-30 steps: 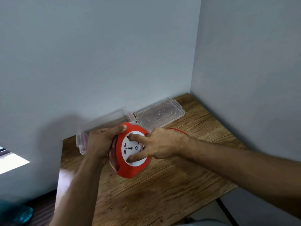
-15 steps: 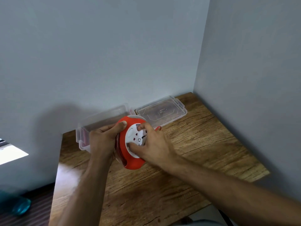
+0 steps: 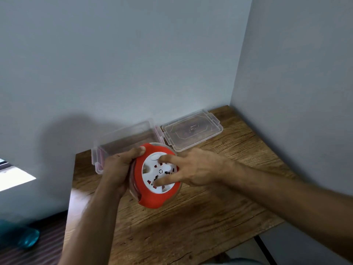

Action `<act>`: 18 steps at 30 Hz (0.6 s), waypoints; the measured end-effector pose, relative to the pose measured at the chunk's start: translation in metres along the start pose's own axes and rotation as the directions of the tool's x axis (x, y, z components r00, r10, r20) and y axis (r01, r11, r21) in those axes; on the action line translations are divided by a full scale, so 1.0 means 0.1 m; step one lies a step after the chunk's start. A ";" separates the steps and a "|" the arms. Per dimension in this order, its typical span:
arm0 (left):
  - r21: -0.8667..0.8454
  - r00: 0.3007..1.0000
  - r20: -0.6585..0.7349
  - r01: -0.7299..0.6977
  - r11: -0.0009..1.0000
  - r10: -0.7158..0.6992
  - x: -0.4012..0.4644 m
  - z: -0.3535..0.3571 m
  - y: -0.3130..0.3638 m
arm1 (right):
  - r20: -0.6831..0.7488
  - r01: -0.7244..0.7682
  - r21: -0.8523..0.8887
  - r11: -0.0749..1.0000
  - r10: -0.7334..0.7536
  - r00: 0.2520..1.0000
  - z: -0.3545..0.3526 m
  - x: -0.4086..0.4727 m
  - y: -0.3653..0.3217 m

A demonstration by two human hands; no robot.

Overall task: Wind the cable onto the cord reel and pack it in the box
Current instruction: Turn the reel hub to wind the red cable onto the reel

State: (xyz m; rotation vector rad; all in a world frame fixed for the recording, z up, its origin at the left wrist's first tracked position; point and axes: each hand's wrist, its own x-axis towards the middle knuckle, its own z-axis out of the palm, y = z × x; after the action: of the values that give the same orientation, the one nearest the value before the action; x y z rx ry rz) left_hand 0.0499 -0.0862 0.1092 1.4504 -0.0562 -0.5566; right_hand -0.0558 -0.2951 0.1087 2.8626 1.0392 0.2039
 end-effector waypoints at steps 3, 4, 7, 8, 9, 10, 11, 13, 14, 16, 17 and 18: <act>0.048 0.999 0.044 0.016 0.999 -0.018 0.00 0.01 0.00 | 0.044 0.023 -0.049 0.999 -0.020 0.999 -0.01 0.11 -0.09; 0.070 0.998 0.053 0.027 0.997 -0.031 0.00 0.01 0.01 | 0.037 0.019 -0.060 0.998 -0.017 0.999 -0.01 0.14 -0.11; 0.137 0.996 0.076 0.046 0.990 -0.057 0.01 0.02 0.05 | 0.039 0.000 -0.095 0.996 0.003 0.999 -0.04 0.21 -0.13; 0.137 0.996 0.068 0.046 0.990 -0.055 0.01 0.02 0.07 | 0.045 -0.017 -0.093 0.996 0.021 0.999 -0.06 0.23 -0.13; 0.124 0.997 0.055 0.040 0.992 -0.047 0.02 0.02 0.08 | 0.047 -0.040 -0.086 0.995 0.044 0.998 -0.08 0.24 -0.13; 0.108 0.999 0.036 0.028 0.994 -0.032 0.02 0.02 0.10 | 0.034 -0.071 -0.084 0.994 0.074 0.997 -0.10 0.24 -0.14; 0.094 1.000 0.014 0.008 0.996 -0.009 0.03 0.02 0.11 | 0.008 -0.109 -0.084 0.990 0.110 0.994 -0.10 0.26 -0.15; 0.084 0.999 -0.040 -0.028 0.996 0.032 0.07 0.02 0.11 | -0.032 -0.202 -0.065 0.977 0.200 0.979 -0.07 0.29 -0.18; 0.080 0.997 -0.064 -0.036 0.996 0.041 0.09 0.02 0.11 | -0.039 -0.248 -0.045 0.968 0.246 0.968 -0.05 0.31 -0.19; 0.070 0.994 -0.087 -0.056 0.996 0.062 0.13 0.03 0.11 | -0.051 -0.314 -0.005 0.950 0.313 0.948 0.01 0.34 -0.21; 0.064 0.992 -0.101 -0.073 0.995 0.079 0.14 0.03 0.12 | -0.053 -0.324 -0.003 0.946 0.324 0.945 0.04 0.35 -0.20; 0.059 0.988 -0.122 -0.089 0.994 0.095 0.16 0.03 0.13 | -0.054 -0.327 -0.014 0.945 0.326 0.944 0.07 0.36 -0.18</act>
State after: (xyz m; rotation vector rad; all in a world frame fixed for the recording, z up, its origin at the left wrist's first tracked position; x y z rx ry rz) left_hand 0.0667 -0.0947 0.1173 1.5240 -0.0396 -0.3909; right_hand -0.0385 -0.2581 0.1026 3.0049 0.5552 0.3102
